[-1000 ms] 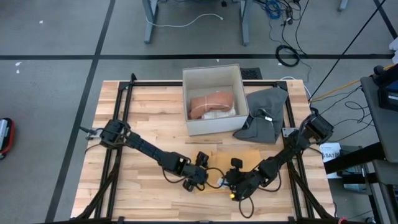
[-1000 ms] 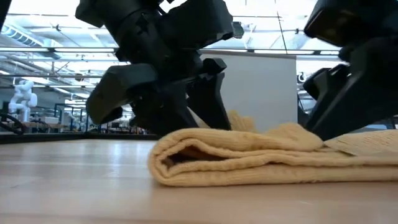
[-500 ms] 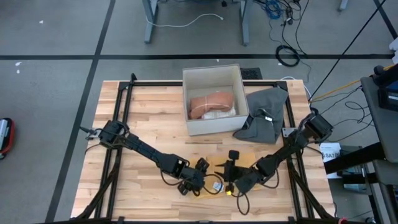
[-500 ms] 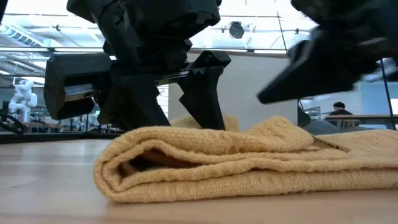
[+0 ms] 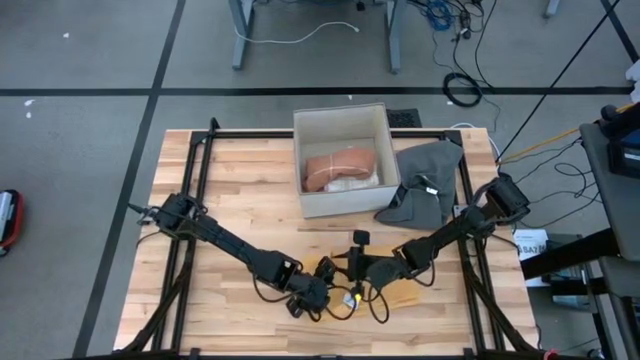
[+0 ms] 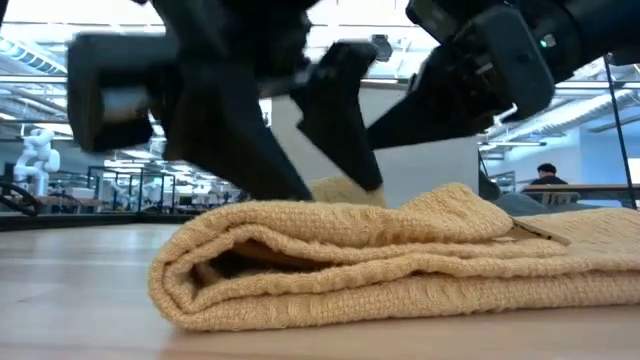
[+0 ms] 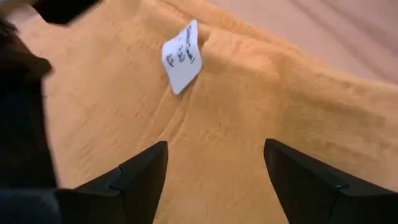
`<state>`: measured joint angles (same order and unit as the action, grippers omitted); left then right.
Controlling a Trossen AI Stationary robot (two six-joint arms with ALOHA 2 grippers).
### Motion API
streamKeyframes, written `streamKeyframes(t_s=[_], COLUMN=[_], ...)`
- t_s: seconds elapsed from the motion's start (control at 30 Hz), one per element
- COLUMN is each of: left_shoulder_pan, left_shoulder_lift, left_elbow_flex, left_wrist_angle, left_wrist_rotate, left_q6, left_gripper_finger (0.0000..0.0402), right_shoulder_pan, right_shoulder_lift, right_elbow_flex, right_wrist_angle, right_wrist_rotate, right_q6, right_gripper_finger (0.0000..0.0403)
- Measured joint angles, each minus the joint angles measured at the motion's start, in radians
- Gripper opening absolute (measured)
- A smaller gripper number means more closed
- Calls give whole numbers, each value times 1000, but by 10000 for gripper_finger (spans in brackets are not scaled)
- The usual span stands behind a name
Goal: Fold towel
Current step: Fold the orange towel
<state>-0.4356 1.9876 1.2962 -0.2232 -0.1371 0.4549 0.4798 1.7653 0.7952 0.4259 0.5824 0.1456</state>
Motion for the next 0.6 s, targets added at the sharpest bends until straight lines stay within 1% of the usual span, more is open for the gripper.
streamKeyframes(t_s=[0.1, 0.27, 0.37, 0.5, 0.6], left_shoulder_pan=[-2, -5, -1, 15, 36], left_shoulder_lift=[-6, -7, -7, -7, -7], left_elbow_flex=[21, 32, 32, 32, 31], left_wrist_angle=[-40, -183, -265, -288, -284], left_wrist_rotate=[-38, -177, -246, -264, -247], left_q6=[-7, -81, -139, -206, -218], left_gripper_finger=[275, 275, 275, 275, 275], right_shoulder_pan=[-10, -37, -56, -75, -86], right_shoulder_lift=[0, 2, 31, 100, 153], right_elbow_flex=[0, 0, 0, 0, 0], right_wrist_angle=[45, 46, 49, 66, 63], right_wrist_rotate=[-20, -54, -93, -135, -169], right_q6=[-39, -57, -56, -26, 3], right_gripper_finger=[116, 116, 116, 116, 116])
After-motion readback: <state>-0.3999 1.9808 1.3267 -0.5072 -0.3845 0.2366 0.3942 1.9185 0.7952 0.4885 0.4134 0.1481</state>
